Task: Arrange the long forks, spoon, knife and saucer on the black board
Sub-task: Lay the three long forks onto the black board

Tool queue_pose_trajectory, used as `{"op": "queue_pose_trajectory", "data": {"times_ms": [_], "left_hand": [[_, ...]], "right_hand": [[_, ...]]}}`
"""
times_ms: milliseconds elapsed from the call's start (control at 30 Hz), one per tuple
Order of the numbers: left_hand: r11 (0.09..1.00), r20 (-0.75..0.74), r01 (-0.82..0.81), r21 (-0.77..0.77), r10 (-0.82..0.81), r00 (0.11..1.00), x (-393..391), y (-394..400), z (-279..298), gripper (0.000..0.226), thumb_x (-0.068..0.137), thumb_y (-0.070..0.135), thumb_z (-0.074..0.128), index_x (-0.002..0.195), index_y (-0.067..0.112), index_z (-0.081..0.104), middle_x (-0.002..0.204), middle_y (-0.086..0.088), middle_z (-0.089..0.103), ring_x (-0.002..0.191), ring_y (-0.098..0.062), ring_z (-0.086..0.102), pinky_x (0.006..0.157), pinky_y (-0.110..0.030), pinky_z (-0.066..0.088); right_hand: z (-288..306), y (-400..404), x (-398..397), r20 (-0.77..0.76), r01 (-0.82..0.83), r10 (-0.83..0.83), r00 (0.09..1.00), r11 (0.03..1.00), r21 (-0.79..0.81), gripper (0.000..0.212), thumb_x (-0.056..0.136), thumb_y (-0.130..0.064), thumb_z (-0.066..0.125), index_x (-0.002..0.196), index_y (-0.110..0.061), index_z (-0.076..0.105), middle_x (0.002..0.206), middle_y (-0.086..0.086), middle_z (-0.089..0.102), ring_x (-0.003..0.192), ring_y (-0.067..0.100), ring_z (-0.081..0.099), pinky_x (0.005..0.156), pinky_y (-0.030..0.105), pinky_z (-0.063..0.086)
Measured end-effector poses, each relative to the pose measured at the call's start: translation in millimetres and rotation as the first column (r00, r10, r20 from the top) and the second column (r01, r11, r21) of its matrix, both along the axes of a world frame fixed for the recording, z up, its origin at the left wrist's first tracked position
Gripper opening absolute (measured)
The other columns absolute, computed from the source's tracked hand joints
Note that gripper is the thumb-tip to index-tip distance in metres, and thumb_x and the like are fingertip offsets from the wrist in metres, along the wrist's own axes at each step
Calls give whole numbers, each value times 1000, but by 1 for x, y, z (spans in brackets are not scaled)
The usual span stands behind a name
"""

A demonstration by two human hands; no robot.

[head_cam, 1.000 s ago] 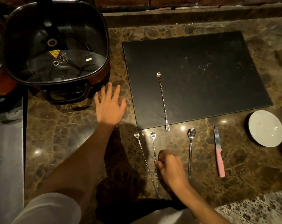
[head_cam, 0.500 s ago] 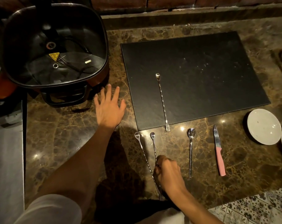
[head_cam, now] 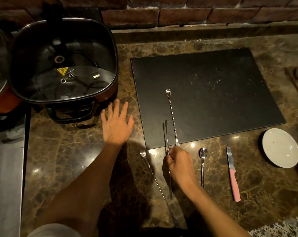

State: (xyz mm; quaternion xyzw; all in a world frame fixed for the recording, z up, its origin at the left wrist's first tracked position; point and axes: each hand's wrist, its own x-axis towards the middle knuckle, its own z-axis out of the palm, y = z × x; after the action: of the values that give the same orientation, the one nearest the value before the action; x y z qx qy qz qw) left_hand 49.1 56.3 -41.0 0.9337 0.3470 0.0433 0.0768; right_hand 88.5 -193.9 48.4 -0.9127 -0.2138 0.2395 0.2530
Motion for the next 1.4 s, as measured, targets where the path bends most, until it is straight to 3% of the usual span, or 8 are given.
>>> {"op": "queue_pose_trajectory", "data": {"times_ms": [67,133,233,300,633,1033,1267,1400], "left_hand": [[1000,3,-1,0,1,1000,0,1,-1,62,99,50,35,156,25,38,164,-11,34,150,-35,31,121,-58,22],[1000,3,-4,-2,4,1000,1,1,-3,63,98,50,34,156,26,38,165,-10,34,150,-35,31,120,-58,22],[1000,7,-15,-11,15,1000,1,1,-4,63,98,50,33,156,26,39,165,-10,34,150,-35,31,121,-58,21],[1000,9,-21,-19,21,1000,1,1,-4,62,98,50,32,156,27,38,165,-9,34,150,-34,31,121,-58,21],[998,35,-43,-37,44,998,1,-1,-3,61,97,48,37,155,29,39,166,-7,33,151,-31,31,122,-55,19],[996,14,-43,-73,45,999,2,-1,1,62,98,49,33,157,29,36,167,-6,29,153,-30,26,124,-56,17],[997,-17,-29,-75,28,999,1,-1,5,63,99,49,32,158,28,34,168,-8,27,154,-32,24,124,-56,15],[997,-28,-30,-72,28,999,1,-2,7,62,99,48,34,158,29,34,168,-8,27,153,-33,25,124,-56,15]], "right_hand": [[-1,17,22,31,52,-53,998,999,5,15,88,-2,57,80,-16,55,68,-9,57,62,3,54,48,14,42],[-1,35,44,32,97,-98,995,995,28,16,86,-5,60,78,-18,56,66,-7,58,61,7,57,47,9,35],[-3,60,70,-12,156,-156,988,988,8,5,86,-12,57,86,-14,62,86,10,65,81,28,60,67,27,45],[-3,75,81,-52,195,-195,980,981,-1,13,84,-16,54,90,-12,64,96,16,65,85,32,60,73,36,49],[-10,106,99,92,104,-93,991,987,-123,10,88,-7,55,90,-4,64,100,22,62,91,45,61,67,38,47],[-6,90,89,142,77,-65,988,994,-83,7,91,-13,58,94,-6,60,96,19,64,88,42,62,66,36,44],[-8,33,26,18,-68,68,998,998,-4,8,88,-12,62,83,-16,58,73,4,64,68,23,60,61,28,43],[-9,-6,-24,-125,-117,113,986,993,-23,14,90,-14,56,78,-19,51,73,-2,57,64,14,56,57,41,49]]}}
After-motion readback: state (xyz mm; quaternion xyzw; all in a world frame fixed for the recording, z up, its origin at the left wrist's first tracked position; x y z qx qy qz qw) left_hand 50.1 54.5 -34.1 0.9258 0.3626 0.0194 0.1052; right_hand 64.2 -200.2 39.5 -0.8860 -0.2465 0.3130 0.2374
